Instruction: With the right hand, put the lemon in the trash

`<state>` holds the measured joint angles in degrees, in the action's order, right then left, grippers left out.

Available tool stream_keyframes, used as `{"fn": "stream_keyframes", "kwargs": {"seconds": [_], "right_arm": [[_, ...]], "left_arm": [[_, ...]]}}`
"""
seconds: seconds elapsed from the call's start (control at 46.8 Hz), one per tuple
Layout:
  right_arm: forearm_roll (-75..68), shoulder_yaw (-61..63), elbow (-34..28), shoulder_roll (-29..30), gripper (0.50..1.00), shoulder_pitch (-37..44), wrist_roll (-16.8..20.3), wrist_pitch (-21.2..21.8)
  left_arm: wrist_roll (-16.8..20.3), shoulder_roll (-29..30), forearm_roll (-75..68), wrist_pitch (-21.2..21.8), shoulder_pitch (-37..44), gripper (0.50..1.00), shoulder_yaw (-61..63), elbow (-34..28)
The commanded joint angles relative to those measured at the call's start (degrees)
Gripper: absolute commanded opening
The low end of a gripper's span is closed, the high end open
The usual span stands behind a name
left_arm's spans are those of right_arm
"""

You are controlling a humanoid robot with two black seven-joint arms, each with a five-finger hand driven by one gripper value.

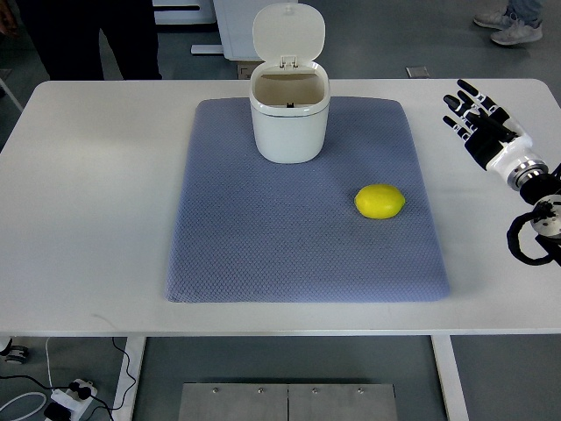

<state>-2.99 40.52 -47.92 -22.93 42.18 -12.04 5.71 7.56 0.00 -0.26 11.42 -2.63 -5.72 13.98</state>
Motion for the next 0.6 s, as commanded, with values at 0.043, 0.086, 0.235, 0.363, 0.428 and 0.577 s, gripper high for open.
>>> {"fn": "stream_keyframes", "kwargs": {"seconds": [0.043, 0.086, 0.235, 0.363, 0.428, 0.577], "right_arm": [[0.0, 0.0, 0.0, 0.0, 1.000, 0.0, 0.0, 0.0], [0.0, 0.0, -0.1, 0.0, 1.000, 0.0, 0.0, 0.0], [0.0, 0.0, 0.0, -0.1, 1.000, 0.0, 0.0, 0.0], [0.0, 0.0, -0.1, -0.6, 1.000, 0.0, 0.0, 0.0], [0.0, 0.0, -0.1, -0.6, 1.000, -0.1, 0.0, 0.0], [0.0, 0.0, -0.1, -0.6, 1.000, -0.2, 0.0, 0.0]], "left_arm": [[0.1, 0.0, -0.1, 0.0, 0.0, 1.000, 0.2, 0.1], [0.0, 0.0, -0.2, 0.4, -0.2, 1.000, 0.2, 0.1], [0.0, 0.0, 0.1, 0.4, -0.4, 1.000, -0.1, 0.0], [0.0, 0.0, 0.0, 0.1, 0.6, 1.000, 0.0, 0.0], [0.0, 0.0, 0.0, 0.0, 0.6, 1.000, 0.2, 0.0], [0.0, 0.0, 0.0, 0.0, 0.6, 1.000, 0.0, 0.0]]}}
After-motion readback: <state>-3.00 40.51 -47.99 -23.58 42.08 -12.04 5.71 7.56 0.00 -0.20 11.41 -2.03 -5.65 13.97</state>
